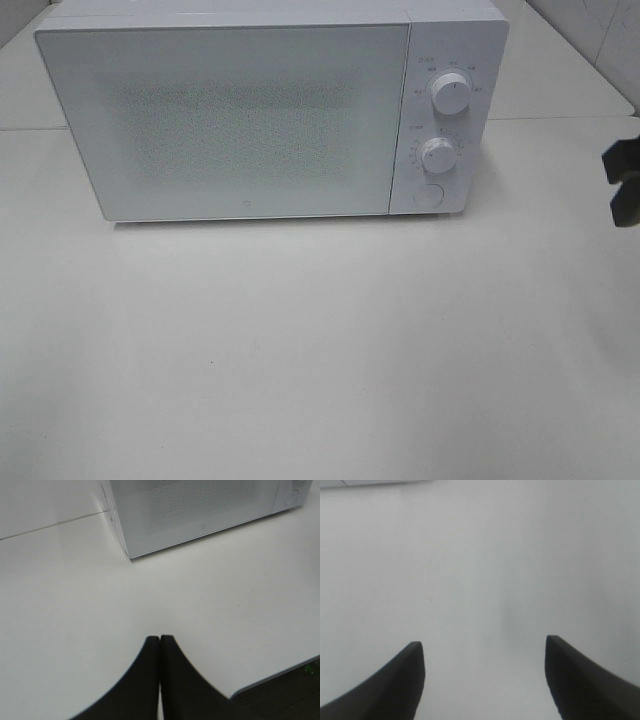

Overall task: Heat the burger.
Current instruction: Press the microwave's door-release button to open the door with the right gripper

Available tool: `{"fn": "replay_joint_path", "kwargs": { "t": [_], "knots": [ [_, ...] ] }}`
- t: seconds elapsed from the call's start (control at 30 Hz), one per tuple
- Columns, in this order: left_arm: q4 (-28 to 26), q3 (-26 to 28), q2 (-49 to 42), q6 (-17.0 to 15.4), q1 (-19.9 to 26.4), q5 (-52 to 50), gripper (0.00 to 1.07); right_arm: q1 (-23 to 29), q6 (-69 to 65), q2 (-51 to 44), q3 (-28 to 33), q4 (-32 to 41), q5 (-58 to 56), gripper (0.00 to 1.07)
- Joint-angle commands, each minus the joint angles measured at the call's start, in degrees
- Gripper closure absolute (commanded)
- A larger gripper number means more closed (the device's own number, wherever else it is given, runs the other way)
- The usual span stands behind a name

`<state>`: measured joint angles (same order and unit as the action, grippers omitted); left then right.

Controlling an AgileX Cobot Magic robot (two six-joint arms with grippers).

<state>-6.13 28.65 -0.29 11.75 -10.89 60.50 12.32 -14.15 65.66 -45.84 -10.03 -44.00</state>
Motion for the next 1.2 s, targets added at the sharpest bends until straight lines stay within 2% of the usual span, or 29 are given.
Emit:
{"fn": "replay_joint_path", "kwargs": {
  "t": [0.03, 0.07, 0.23, 0.3, 0.33, 0.43, 0.63, 0.83, 1.2],
  "knots": [
    [-0.23, -0.11, -0.52, -0.34, 0.06, -0.86, 1.06, -0.23, 0.52, -4.18, 2.92, 0.52, -1.83, 0.43],
    [-0.23, -0.11, -0.52, -0.34, 0.06, -0.86, 1.06, -0.23, 0.52, -7.51, 5.1, 1.2, -3.38, 0.43],
    [-0.23, -0.11, -0.52, -0.34, 0.06, -0.86, 1.06, -0.23, 0.57, -13.18, 8.71, 1.72, -5.96, 0.43],
    [-0.23, -0.11, -0.52, -0.34, 0.06, -0.86, 1.06, -0.23, 2.06, -20.51, 12.49, 1.66, -8.54, 0.43],
    [-0.23, -0.11, -0.52, -0.34, 0.06, -0.86, 1.06, -0.23, 2.06, -20.51, 12.49, 1.66, -8.54, 0.43],
    [-0.23, -0.11, -0.52, -0.34, 0.06, -0.86, 1.06, -0.23, 3.84, -28.82, 15.76, 1.66, -10.43, 0.43],
    [-0.23, -0.11, -0.52, -0.34, 0.06, -0.86, 1.06, -0.23, 7.28, -36.73, 15.93, 3.38, -11.75, 0.43],
    [-0.23, -0.11, -0.52, -0.34, 0.06, -0.86, 1.06, -0.23, 15.47, -48.3, 16.9, 8.77, -13.18, 0.43],
    [-0.23, -0.11, -0.52, -0.34, 0.06, -0.86, 1.06, -0.23, 16.16, -64.74, 17.13, 9.34, -13.35, 0.43]
  ]
}}
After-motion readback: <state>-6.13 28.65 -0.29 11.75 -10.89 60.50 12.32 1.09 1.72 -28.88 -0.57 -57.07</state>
